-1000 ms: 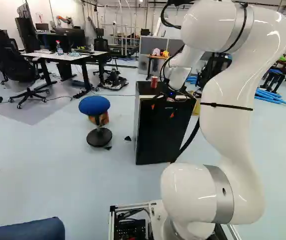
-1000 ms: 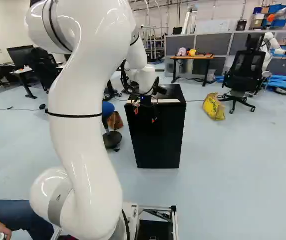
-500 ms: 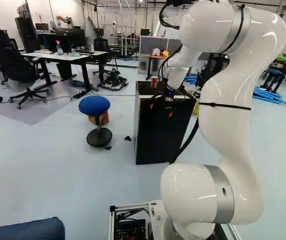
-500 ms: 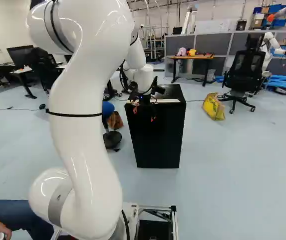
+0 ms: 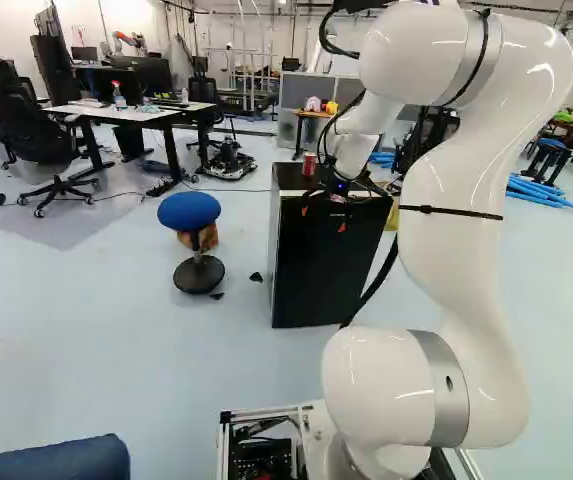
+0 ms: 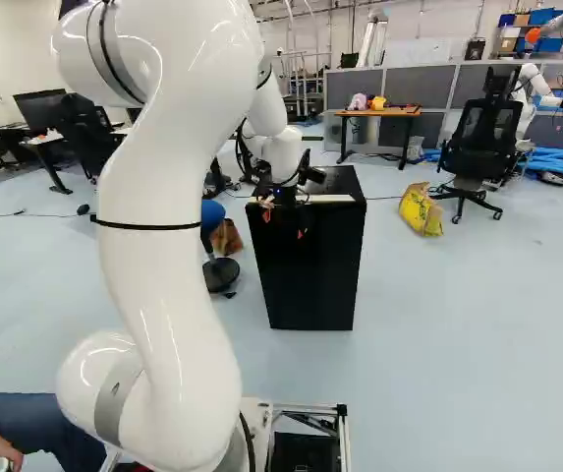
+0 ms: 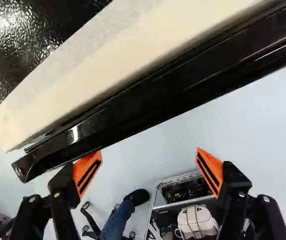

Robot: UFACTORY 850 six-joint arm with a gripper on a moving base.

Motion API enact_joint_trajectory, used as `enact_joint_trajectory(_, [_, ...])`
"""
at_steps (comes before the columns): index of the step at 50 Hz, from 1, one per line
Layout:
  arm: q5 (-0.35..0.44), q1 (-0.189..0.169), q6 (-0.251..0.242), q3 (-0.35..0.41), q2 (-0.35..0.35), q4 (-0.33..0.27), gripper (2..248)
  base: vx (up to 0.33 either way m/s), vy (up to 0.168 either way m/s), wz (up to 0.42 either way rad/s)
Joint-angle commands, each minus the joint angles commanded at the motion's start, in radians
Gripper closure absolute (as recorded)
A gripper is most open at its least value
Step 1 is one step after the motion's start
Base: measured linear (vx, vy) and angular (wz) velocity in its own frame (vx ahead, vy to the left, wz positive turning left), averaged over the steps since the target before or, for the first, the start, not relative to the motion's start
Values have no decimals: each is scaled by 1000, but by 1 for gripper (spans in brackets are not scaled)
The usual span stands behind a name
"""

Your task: Grab a drink from the fridge

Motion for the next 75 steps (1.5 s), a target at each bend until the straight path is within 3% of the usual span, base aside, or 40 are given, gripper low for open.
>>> enact_joint_trajectory(34, [48,-1,0,8,5,0,3,0,0,0])
enact_joint_trajectory(60, [53,0,0,133,97,0,3,0,0,0])
enact_joint_trajectory(75, [134,9,0,213,157,-29,3,0,0,0])
